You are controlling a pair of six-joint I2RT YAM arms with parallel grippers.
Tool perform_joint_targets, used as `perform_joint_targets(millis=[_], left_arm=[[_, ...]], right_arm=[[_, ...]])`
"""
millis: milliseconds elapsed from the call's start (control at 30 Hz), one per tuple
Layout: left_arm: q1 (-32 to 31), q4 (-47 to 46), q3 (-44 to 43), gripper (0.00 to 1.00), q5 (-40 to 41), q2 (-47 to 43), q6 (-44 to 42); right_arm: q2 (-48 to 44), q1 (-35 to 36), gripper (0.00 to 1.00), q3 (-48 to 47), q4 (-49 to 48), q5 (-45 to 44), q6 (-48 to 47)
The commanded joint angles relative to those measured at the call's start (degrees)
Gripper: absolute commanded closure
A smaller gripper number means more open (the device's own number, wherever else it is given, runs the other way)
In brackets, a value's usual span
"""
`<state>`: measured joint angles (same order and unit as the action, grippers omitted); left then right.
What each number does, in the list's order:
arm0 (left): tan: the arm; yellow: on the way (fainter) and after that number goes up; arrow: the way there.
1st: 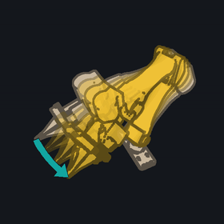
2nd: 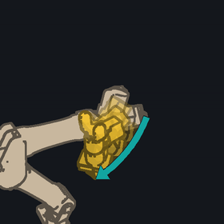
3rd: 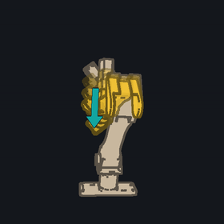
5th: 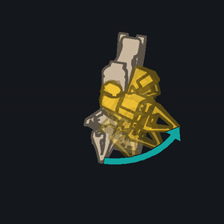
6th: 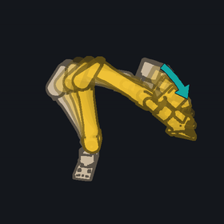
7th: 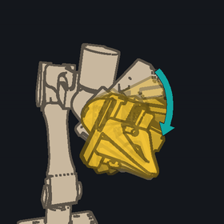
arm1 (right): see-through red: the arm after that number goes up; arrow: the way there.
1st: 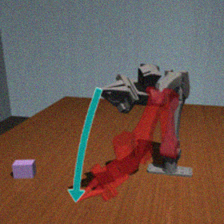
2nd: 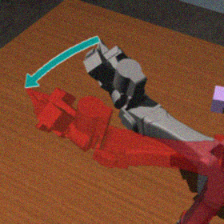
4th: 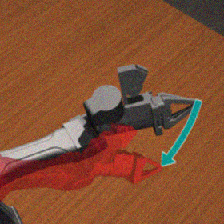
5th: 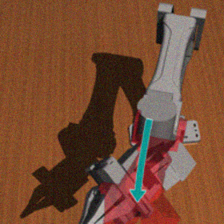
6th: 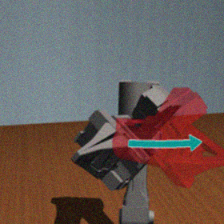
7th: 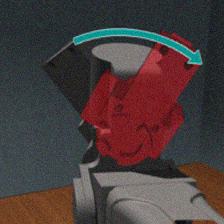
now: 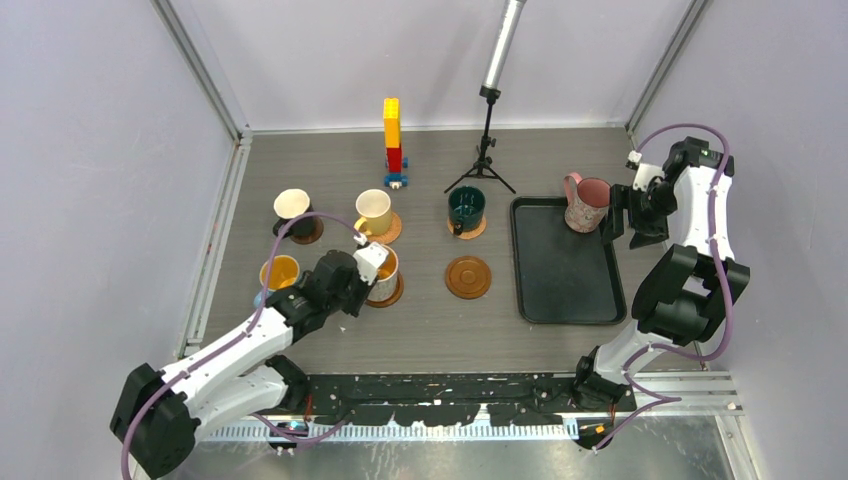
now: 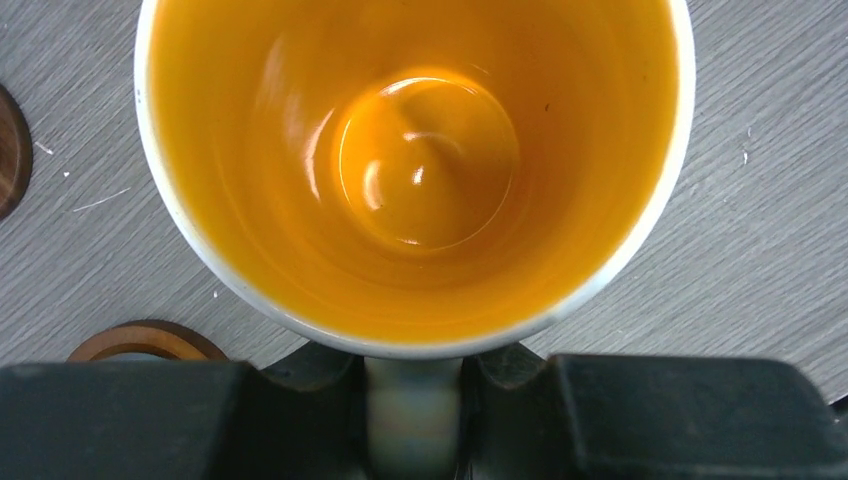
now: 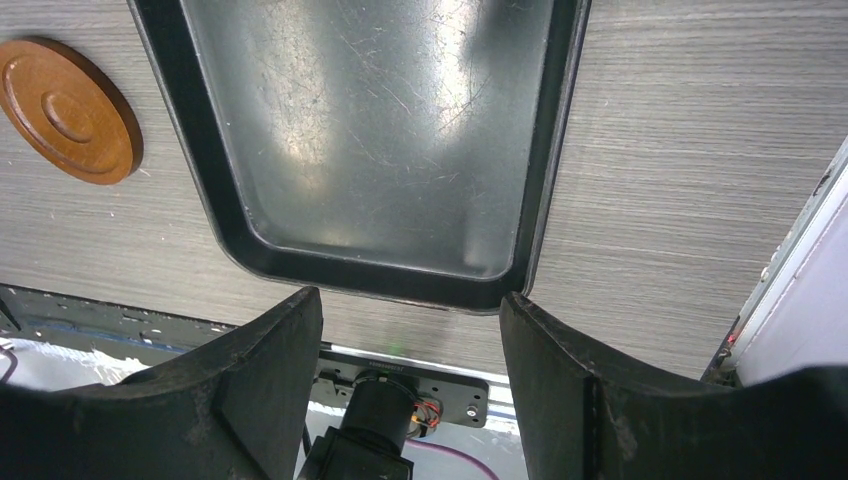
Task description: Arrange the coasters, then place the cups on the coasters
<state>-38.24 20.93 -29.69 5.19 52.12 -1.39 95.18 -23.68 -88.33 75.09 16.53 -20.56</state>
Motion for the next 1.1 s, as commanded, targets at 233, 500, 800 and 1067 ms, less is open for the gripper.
perform_joint_targets(millis=[233, 500, 800, 1067], left_arm=[[0.0, -10.3, -2.43, 0.99, 1.39, 2.68, 0.98], [0.01, -6.99, -4.79, 0.58, -0.5, 3.43, -0.7], [0.01, 5.12, -8.16, 0.44, -4.85, 0.79, -0.9], [0.01, 13.22, -16.34, 0.23, -7.74, 0.31, -2.38]], right_arm=[[-0.88, 0.34, 0.3, -2.66, -0.62, -0.63, 1.18], [-0.6, 0.38, 0.3, -3.2, -0.49, -1.04, 0.51], [-1.37, 0.37, 0.3, -3.6, 0.46, -1.58, -1.07], [-0.73, 5.43, 0.3, -7.78, 1.45, -2.41, -4.13]])
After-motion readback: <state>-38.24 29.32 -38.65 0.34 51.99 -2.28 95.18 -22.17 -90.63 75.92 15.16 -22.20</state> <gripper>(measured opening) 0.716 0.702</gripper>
